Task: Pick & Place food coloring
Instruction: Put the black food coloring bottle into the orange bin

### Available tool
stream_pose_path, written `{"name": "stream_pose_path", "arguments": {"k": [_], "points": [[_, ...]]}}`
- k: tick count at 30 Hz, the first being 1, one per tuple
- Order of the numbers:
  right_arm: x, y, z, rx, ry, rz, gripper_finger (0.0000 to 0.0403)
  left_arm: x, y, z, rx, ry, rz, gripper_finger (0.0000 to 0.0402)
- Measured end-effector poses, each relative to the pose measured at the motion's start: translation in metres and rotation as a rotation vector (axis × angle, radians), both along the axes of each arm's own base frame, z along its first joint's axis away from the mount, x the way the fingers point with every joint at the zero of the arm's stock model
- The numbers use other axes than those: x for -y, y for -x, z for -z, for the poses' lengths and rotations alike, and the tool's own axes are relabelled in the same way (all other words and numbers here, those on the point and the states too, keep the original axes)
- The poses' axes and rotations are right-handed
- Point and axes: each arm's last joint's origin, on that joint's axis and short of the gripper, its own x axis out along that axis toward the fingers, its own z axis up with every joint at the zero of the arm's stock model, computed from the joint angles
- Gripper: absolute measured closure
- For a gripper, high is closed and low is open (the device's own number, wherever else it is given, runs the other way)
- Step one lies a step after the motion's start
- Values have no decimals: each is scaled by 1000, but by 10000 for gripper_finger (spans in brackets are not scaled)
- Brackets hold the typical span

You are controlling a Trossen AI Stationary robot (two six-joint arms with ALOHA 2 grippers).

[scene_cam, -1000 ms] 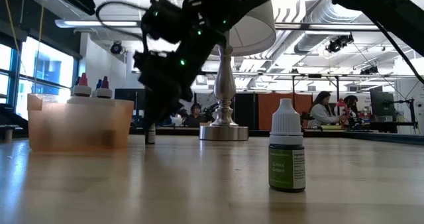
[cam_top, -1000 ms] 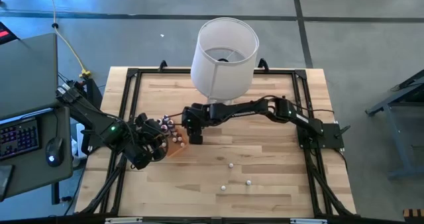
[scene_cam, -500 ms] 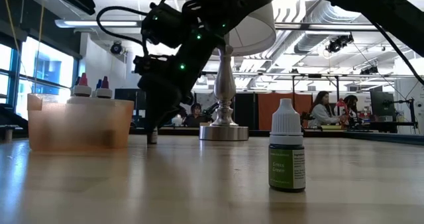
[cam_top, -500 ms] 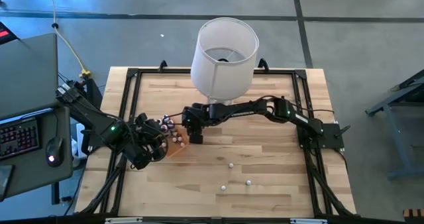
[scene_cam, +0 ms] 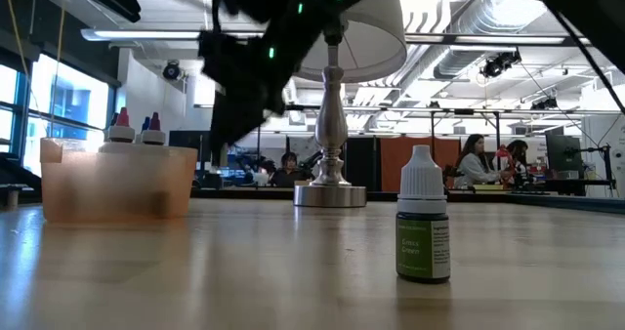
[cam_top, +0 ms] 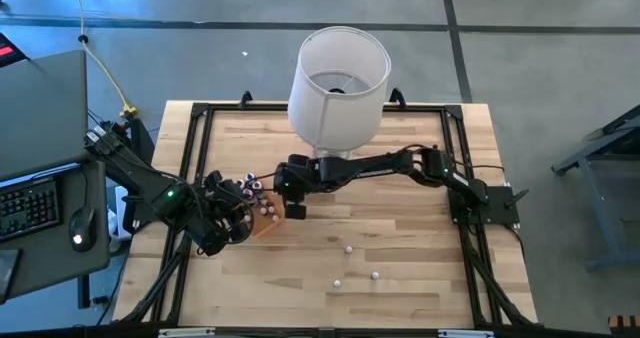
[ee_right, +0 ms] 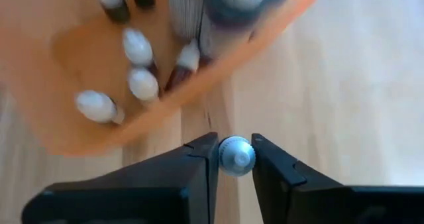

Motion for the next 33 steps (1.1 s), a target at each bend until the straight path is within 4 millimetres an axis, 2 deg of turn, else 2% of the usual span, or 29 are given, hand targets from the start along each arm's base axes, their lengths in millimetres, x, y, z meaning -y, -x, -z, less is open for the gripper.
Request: {"name": "stream_pose_path", "arguments": {"k": [4, 6, 12, 17, 23, 27, 33], "points": [[-18, 7, -28, 53, 74, 19, 335, 0, 0, 0, 1, 0, 0, 296], [-30, 6, -35, 95, 74, -1, 337, 0, 0, 0, 5, -6, -3, 296], [-67, 1, -38, 188, -27, -153, 336, -2, 2, 0, -4, -46, -9, 296], [-84, -5, -36, 264, -52, -197, 334, -5, 3, 0, 1, -91, -26, 296], [-93, -16, -1, 248, -67, -205, 336, -5, 3, 0, 0, -97, -23, 296], [-92, -23, 3, 310, -42, -178, 334, -5, 3, 0, 5, -112, -28, 296], [-75, -28, 10, 316, -33, -152, 335, -6, 4, 0, 7, -132, -33, 296]]}}
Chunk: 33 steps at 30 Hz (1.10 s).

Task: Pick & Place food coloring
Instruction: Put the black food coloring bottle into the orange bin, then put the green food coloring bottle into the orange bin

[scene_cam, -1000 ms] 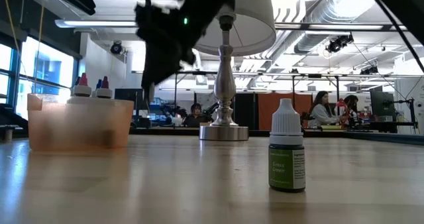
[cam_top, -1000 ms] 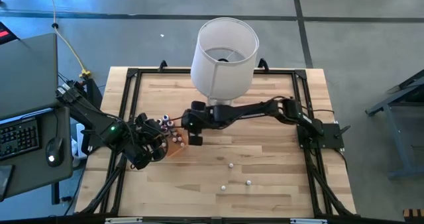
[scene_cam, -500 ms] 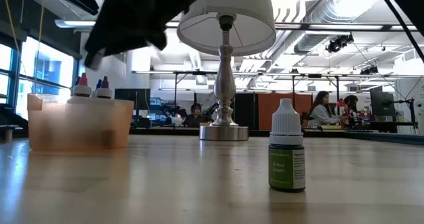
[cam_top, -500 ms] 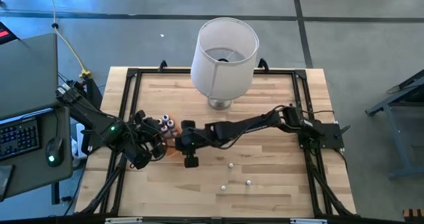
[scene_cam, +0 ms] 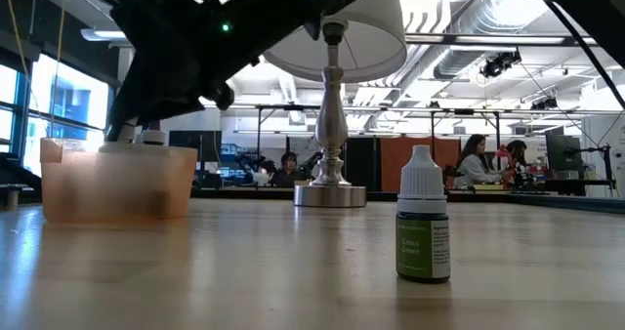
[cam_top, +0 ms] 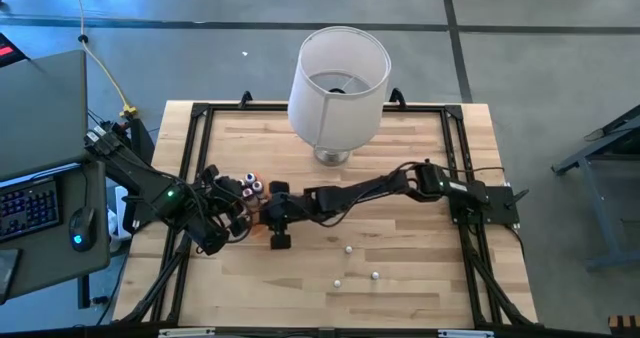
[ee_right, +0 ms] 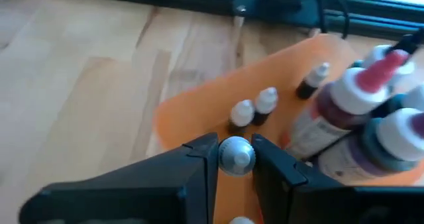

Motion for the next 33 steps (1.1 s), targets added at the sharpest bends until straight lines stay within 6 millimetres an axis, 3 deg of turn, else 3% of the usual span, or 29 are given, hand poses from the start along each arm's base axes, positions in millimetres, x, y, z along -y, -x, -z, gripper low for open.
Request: {"name": "stream_pose_path", "arguments": {"k": [8, 24, 27, 33], "points": [[13, -3, 24, -77, -80, -11, 331, 0, 0, 0, -6, 7, 2, 296], [14, -3, 20, -57, -28, -32, 277, 0, 0, 0, -7, 9, 3, 296], [12, 0, 10, -68, -46, -60, 280, 0, 0, 0, -10, 11, 4, 296], [0, 24, -44, -130, -47, -95, 281, 0, 0, 0, -10, 11, 3, 296]]}}
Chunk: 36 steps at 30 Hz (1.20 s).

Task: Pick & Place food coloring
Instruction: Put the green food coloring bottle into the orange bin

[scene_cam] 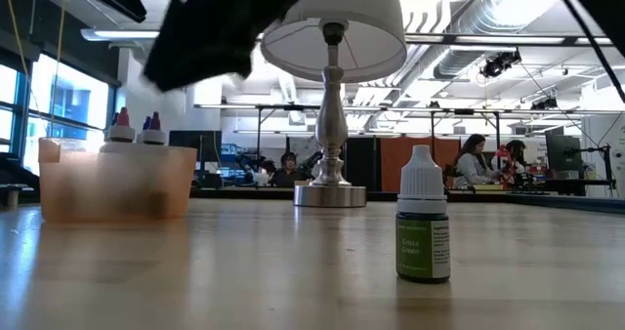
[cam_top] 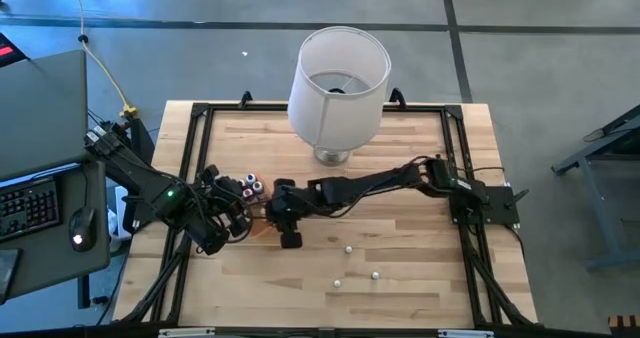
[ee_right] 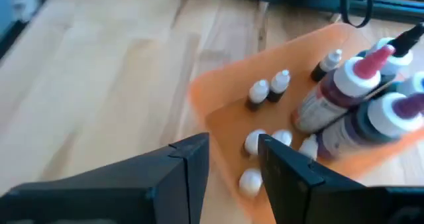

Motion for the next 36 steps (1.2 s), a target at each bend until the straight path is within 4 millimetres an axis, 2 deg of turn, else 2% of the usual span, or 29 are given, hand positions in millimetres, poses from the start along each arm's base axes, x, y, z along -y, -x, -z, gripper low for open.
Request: {"name": "stream_pose_path", "arguments": {"k": [4, 10, 13, 15, 17, 21, 25, 29, 32, 36], "points": [[-15, 35, -31, -157, 11, -39, 282, 0, 0, 0, 2, 1, -1, 296], [-35, 109, -91, -389, -56, 30, 282, 4, -4, -1, 31, 58, 7, 296], [-42, 145, -108, -445, 18, 126, 282, 11, -11, -4, 80, 134, 50, 296], [-45, 166, -110, -437, 83, 212, 282, 20, -22, -4, 113, 156, 127, 296], [-47, 188, -102, -450, 82, 268, 286, 31, -34, -3, 127, 166, 250, 296], [-51, 225, -71, -384, -9, 290, 304, 57, -62, -6, 230, 161, 482, 296], [-43, 253, -44, -232, -119, 287, 326, 77, -90, 9, 301, 87, 518, 296], [-30, 279, -20, -129, -110, 237, 341, 81, -113, 36, 257, 14, 454, 296], [-18, 294, -9, -78, -93, 198, 345, 76, -134, 60, 195, 52, 460, 296], [-7, 309, -2, -30, -114, 180, 344, 71, -167, 90, 152, 176, 651, 296]]}}
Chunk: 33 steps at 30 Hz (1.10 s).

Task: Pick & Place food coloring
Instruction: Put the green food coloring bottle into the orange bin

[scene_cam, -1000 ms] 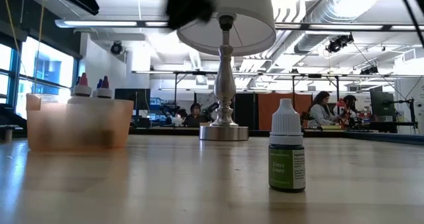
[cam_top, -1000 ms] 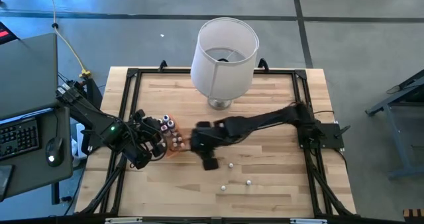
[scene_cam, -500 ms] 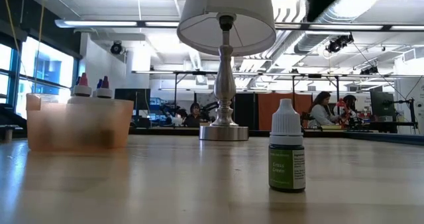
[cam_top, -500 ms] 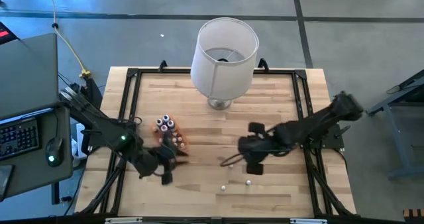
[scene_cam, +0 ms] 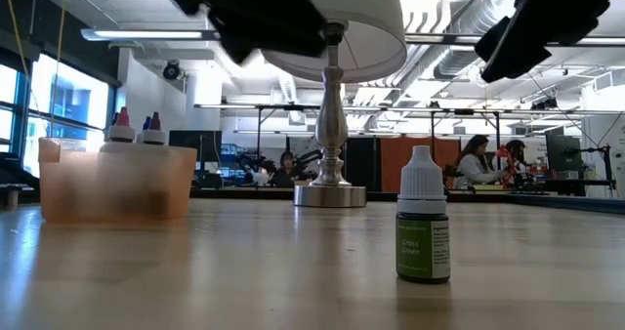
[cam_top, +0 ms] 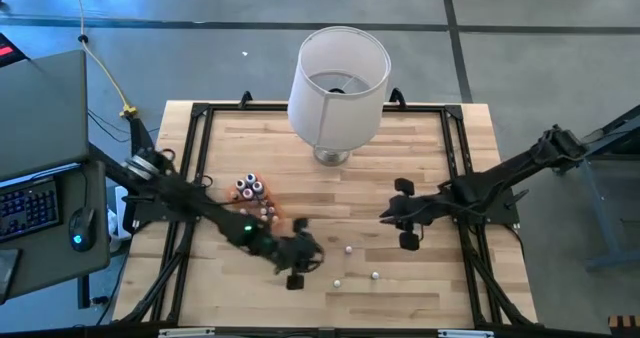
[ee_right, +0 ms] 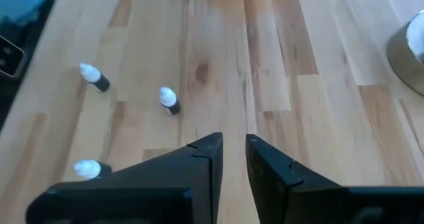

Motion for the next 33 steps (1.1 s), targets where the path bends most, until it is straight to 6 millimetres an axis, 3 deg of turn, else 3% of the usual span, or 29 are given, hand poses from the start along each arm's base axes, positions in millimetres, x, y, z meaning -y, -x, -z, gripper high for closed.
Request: {"name": "stream_pose_path", "arguments": {"k": [7, 13, 26, 33], "points": [[7, 10, -12, 96, -37, 25, 344, -4, -38, 50, 8, 111, 289, 296], [6, 6, -19, 180, -13, 1, 344, 9, -53, 72, 96, 127, 474, 296], [5, 4, -21, 212, -18, -8, 343, 9, -69, 64, 143, 67, 510, 296], [5, 4, -21, 211, -18, -9, 343, 2, -69, 71, 47, 86, 465, 296]]}}
